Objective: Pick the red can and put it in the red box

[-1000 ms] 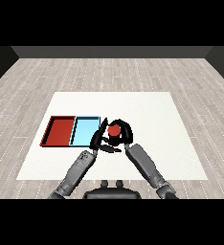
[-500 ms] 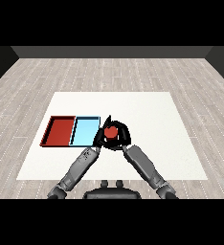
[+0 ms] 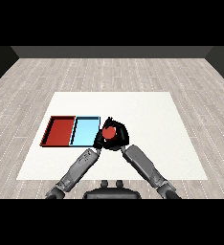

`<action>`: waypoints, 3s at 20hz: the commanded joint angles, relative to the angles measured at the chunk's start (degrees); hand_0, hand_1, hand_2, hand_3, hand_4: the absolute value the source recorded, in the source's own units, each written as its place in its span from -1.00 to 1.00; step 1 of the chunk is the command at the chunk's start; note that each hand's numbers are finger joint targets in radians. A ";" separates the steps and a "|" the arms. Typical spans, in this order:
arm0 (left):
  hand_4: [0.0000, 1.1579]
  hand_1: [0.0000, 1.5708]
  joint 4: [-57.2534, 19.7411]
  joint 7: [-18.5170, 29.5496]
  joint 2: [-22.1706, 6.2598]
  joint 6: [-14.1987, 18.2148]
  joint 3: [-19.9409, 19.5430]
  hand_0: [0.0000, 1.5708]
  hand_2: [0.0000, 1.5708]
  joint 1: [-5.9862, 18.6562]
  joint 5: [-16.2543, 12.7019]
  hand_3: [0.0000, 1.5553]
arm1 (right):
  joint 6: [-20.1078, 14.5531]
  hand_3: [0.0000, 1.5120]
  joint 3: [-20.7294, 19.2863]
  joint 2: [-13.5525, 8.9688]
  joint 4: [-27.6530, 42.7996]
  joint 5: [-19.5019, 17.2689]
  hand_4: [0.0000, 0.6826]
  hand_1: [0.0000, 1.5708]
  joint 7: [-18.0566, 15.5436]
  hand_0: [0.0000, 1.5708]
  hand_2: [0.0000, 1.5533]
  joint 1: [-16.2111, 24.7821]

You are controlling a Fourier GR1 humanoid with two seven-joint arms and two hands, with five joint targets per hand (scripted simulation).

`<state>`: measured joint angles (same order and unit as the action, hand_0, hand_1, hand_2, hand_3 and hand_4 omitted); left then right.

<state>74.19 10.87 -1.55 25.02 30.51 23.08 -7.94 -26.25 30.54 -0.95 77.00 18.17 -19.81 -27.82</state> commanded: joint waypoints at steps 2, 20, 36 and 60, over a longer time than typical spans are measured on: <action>0.48 0.65 3.52 -5.43 1.47 1.60 -0.41 0.65 0.68 -0.64 3.16 0.61 | -3.28 0.86 2.51 0.90 -3.34 4.32 0.55 0.93 -0.49 0.93 0.88 -5.56; 0.53 1.00 -0.92 -2.24 1.47 9.83 3.13 1.00 0.94 3.85 -1.84 0.83 | -3.21 0.85 2.83 0.88 -4.41 5.82 0.61 0.93 -4.53 0.93 0.88 -5.79; 0.98 1.00 5.96 -4.75 0.19 8.19 0.04 1.00 1.00 0.35 2.09 0.91 | 6.42 -1.00 -3.01 0.84 1.11 -1.20 -1.00 -1.00 -2.00 -1.00 -1.00 -0.31; 0.94 1.00 6.49 -3.06 -5.64 3.90 -8.56 1.00 1.00 -2.99 3.39 0.88 | 12.90 -1.00 -25.53 -9.18 22.32 1.01 -1.00 -1.00 0.72 -1.00 -1.00 16.17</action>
<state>79.15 8.75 -5.57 28.83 23.81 20.11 -6.11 -17.69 8.97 -9.95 103.05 16.01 -13.41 -15.83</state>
